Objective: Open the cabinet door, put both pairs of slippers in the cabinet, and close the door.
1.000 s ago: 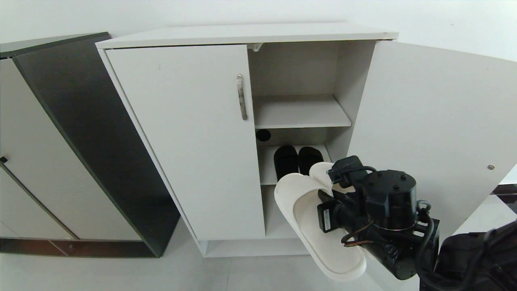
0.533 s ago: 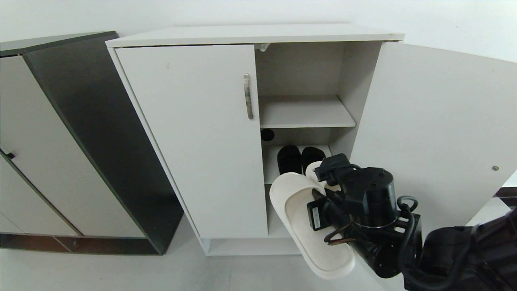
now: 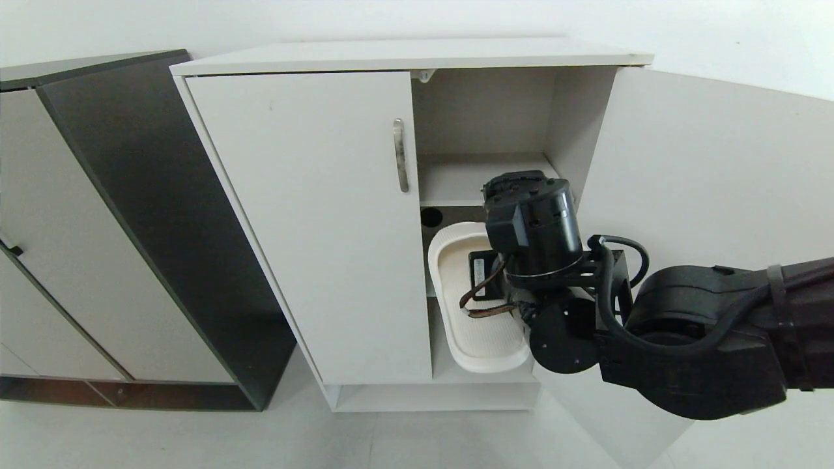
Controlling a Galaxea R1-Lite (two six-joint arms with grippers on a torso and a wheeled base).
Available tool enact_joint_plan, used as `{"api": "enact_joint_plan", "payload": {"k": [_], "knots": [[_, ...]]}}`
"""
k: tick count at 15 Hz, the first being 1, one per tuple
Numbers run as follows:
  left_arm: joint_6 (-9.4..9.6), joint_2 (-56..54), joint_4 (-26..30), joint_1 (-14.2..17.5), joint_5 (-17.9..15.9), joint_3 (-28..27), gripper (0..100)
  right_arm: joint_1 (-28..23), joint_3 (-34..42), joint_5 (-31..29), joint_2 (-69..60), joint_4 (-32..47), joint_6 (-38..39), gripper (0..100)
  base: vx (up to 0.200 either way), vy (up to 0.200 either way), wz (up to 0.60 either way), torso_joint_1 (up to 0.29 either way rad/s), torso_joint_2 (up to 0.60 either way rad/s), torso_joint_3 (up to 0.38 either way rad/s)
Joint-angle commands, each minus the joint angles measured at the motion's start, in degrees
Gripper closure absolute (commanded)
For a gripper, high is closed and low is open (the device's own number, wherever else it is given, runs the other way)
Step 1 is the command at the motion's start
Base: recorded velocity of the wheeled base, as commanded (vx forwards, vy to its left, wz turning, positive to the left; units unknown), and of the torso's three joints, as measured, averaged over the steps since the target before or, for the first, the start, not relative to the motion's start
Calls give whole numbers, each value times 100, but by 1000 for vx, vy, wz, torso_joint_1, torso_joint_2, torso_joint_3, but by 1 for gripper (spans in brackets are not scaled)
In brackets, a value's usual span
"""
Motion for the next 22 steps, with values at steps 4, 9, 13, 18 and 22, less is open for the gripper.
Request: {"api": "enact_joint_plan", "payload": {"k": [4, 9, 13, 18, 22], "knots": [[15, 1, -1, 2, -6, 0, 100, -65, -123, -39, 129, -513, -264, 100, 0, 0, 0, 0, 0, 0], [6, 1, -1, 2, -6, 0, 100, -232, -18, -198, 261, -1146, -572, 100, 0, 0, 0, 0, 0, 0], [15, 1, -1, 2, 2, 0, 100, -258, -26, -189, 235, -1146, -572, 100, 0, 0, 0, 0, 0, 0], [-3, 1, -1, 2, -6, 0, 100, -258, -53, -189, 244, -1146, -572, 100, 160, 0, 0, 1, 3, 3], [-3, 1, -1, 2, -15, 0, 100, -258, -35, -189, 191, -1154, -572, 100, 200, 0, 0, 7, 4, 2]]}}
